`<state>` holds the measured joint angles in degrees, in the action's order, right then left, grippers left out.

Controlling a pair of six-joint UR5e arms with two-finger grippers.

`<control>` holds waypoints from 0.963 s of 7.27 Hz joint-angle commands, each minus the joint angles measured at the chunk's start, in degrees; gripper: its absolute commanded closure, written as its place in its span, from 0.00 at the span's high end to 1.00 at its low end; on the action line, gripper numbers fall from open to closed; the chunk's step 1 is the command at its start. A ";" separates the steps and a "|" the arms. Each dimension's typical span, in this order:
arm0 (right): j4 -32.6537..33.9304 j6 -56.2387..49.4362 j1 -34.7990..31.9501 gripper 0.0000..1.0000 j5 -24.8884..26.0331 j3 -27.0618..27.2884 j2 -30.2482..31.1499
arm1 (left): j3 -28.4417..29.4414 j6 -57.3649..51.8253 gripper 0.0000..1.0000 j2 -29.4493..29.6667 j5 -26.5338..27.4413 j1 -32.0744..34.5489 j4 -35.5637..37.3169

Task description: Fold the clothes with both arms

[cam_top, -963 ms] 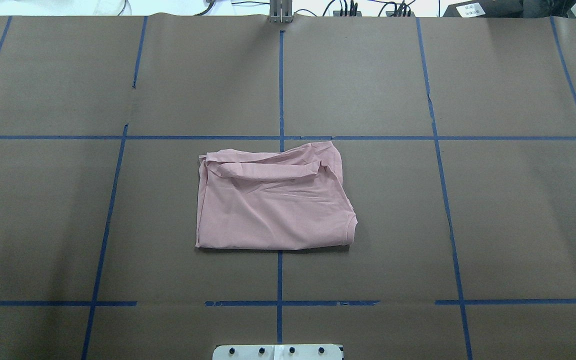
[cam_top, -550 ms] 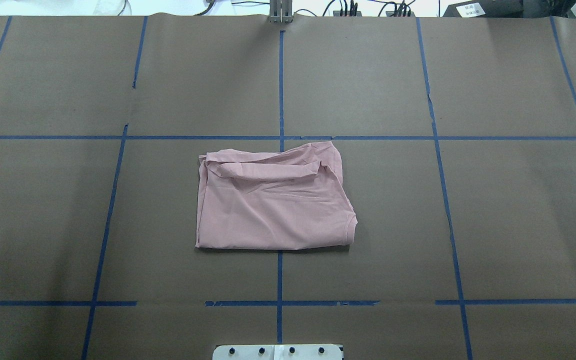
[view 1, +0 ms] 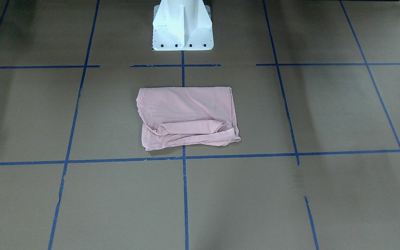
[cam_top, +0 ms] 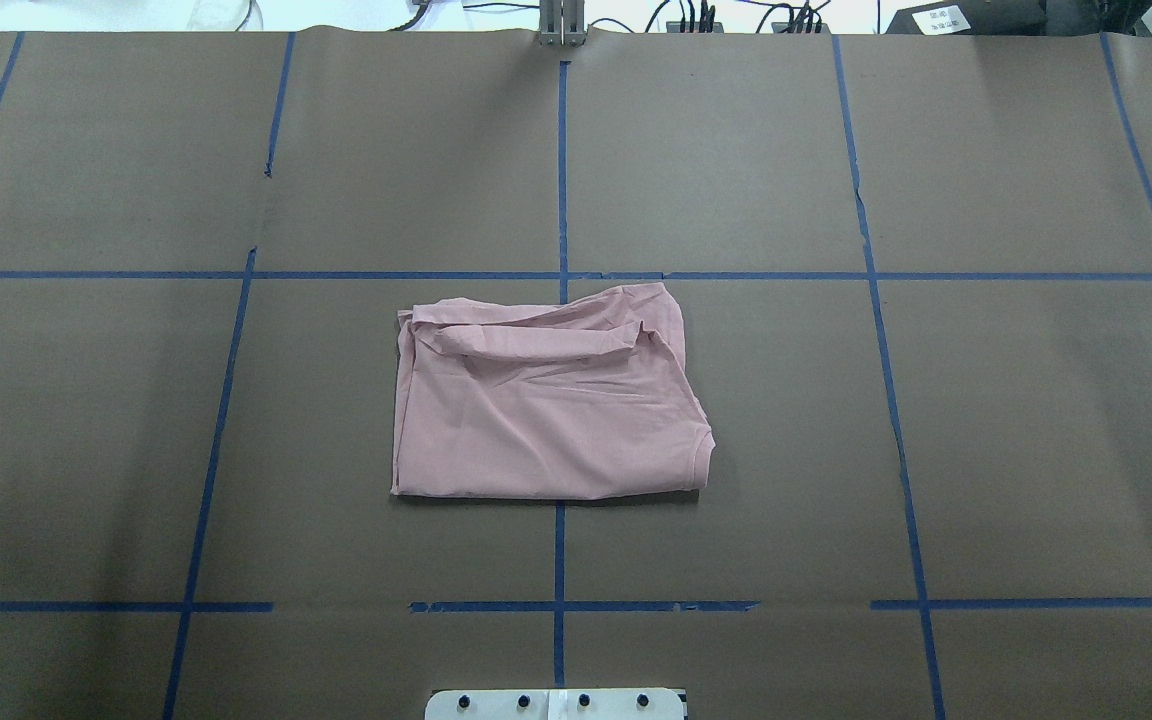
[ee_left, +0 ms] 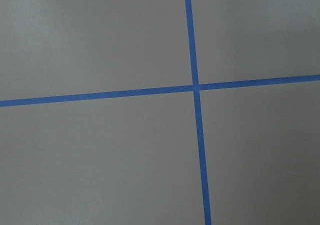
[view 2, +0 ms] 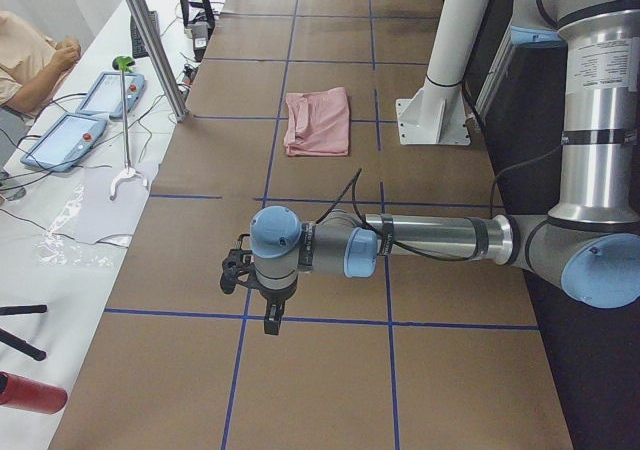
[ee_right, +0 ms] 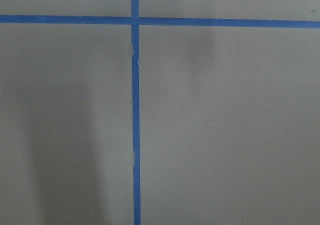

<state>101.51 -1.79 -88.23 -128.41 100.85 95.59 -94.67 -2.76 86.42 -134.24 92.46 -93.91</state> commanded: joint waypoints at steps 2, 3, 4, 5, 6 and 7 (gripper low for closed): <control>-0.09 0.03 -0.01 1.00 0.00 0.49 -0.23 | 0.28 0.21 1.00 -0.47 0.21 0.00 0.13; -0.09 0.03 0.08 1.00 -0.09 0.57 -0.32 | 0.10 0.12 1.00 -1.08 0.21 0.00 0.05; -0.26 0.03 0.08 1.00 -0.18 0.84 -0.32 | 0.19 0.12 1.00 -1.17 0.21 0.00 0.05; -0.26 0.03 0.08 1.00 -0.18 0.84 -0.32 | 0.45 0.21 1.00 -1.34 0.30 0.00 0.13; -0.26 0.03 0.08 1.00 -0.26 0.93 -0.32 | 0.19 0.21 1.00 -2.22 0.30 0.00 0.13; -0.26 0.03 0.08 1.00 -0.26 0.84 -0.32 | 0.19 0.21 1.00 -2.31 0.30 0.00 0.13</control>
<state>101.26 -1.76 -88.16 -128.64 101.70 95.28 -94.43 -2.56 84.50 -133.96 92.46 -93.79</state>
